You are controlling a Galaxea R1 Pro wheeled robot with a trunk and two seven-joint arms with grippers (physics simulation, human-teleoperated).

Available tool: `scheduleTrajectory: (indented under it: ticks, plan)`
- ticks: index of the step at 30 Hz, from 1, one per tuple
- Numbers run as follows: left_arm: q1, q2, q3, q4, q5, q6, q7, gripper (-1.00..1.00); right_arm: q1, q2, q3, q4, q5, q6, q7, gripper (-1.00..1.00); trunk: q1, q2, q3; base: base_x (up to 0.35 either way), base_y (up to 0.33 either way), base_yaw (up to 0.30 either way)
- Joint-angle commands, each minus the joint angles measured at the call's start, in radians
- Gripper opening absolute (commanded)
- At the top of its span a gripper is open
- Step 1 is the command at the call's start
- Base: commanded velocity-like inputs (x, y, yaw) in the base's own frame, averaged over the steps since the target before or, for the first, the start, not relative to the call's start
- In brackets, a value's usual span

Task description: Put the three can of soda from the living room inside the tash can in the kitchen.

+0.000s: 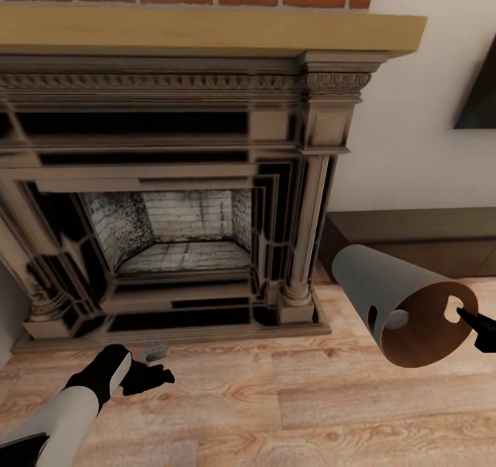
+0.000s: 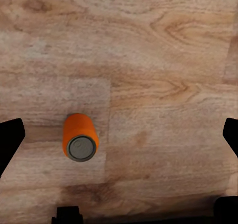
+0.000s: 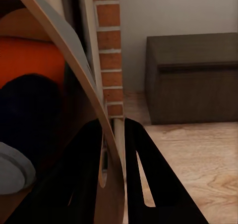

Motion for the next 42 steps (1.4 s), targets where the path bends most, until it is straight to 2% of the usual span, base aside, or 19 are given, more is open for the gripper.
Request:
scheduleTrajectory:
  ticks: [1, 9, 26, 36, 42]
  plan:
    - [0.000, 0.000, 0.000, 0.000, 0.000, -0.010, 0.000, 1.00, -0.001, 0.000, 0.000, -0.001, -0.006, 0.003, 0.004, -1.00, 0.004, -0.007, -0.003, 0.000, 0.000, 0.000]
    - [0.002, -0.001, 0.000, 0.000, 0.000, -0.031, 0.001, 1.00, -0.001, 0.001, 0.000, 0.000, -0.005, 0.003, 0.004, -1.00, 0.035, -0.063, -0.028, 0.000, 0.000, 0.000]
    - [0.004, -0.002, 0.000, 0.000, 0.003, -0.057, -0.001, 1.00, -0.001, 0.002, 0.002, 0.001, -0.005, 0.003, 0.004, -1.00, 0.035, -0.063, -0.028, -0.006, 0.000, 0.000]
    - [0.004, -0.002, 0.000, 0.000, 0.000, -0.057, -0.001, 1.00, -0.001, 0.002, 0.004, 0.001, -0.006, 0.002, 0.004, -1.00, 0.035, -0.063, -0.028, -0.266, 0.000, 0.000]
    - [0.004, -0.002, 0.000, 0.000, 0.003, -0.057, 0.000, 1.00, -0.001, 0.004, 0.005, 0.001, -0.005, 0.002, 0.004, -1.00, 0.035, -0.063, -0.028, -0.069, 0.000, 0.000]
